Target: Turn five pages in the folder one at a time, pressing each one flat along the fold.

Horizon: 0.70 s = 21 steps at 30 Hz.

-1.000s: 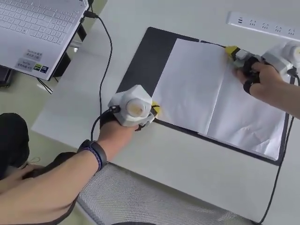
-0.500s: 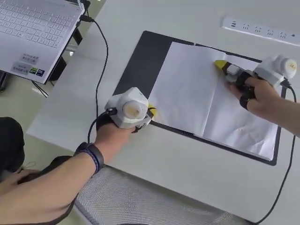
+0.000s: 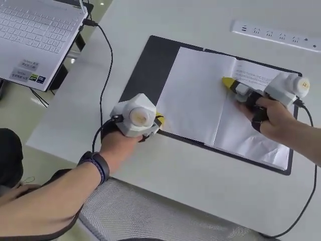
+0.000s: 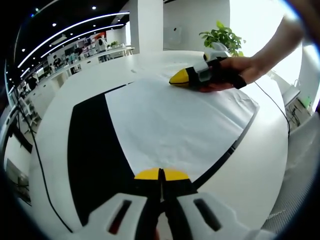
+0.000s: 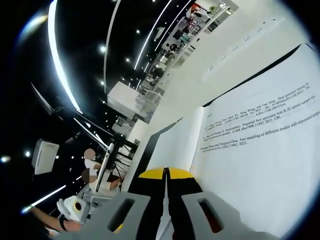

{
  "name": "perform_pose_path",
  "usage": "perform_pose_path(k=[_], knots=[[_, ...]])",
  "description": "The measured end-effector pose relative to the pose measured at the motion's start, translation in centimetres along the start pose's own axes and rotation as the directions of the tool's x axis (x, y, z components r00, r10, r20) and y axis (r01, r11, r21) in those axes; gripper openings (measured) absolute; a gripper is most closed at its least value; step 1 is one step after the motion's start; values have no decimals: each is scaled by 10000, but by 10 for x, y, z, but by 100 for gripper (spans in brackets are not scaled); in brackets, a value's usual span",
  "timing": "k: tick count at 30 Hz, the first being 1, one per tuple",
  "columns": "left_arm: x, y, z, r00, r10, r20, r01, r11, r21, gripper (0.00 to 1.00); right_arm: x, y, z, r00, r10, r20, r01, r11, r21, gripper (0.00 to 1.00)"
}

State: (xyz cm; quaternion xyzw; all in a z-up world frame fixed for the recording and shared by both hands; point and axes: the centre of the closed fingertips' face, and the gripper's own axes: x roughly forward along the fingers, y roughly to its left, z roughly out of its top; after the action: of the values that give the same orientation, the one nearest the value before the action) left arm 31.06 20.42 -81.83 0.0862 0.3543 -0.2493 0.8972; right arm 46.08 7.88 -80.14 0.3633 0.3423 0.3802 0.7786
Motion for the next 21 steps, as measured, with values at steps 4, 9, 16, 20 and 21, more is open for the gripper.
perform_pose_path(k=[4, 9, 16, 20, 21], knots=[[0, 0, 0, 10000, -7, -8, 7, 10000, 10, 0, -8, 17, -14, 9999, 83, -115, -83, 10000, -9, 0], [0, 0, 0, 10000, -44, -27, 44, 10000, 38, 0, -18, 33, -25, 9997, 180, -147, -181, 9998, -48, 0], [0, 0, 0, 10000, -49, -14, 49, 10000, 10, 0, -29, 48, -45, 9983, 322, -495, -332, 9993, -199, 0], [0, 0, 0, 10000, -49, -19, 50, 10000, 16, 0, -31, 41, -50, 9968, 410, -680, -426, 9988, -222, 0], [0, 0, 0, 10000, -51, -21, 51, 10000, 13, 0, -33, 42, -52, 9965, 429, -723, -447, 9987, -232, 0]])
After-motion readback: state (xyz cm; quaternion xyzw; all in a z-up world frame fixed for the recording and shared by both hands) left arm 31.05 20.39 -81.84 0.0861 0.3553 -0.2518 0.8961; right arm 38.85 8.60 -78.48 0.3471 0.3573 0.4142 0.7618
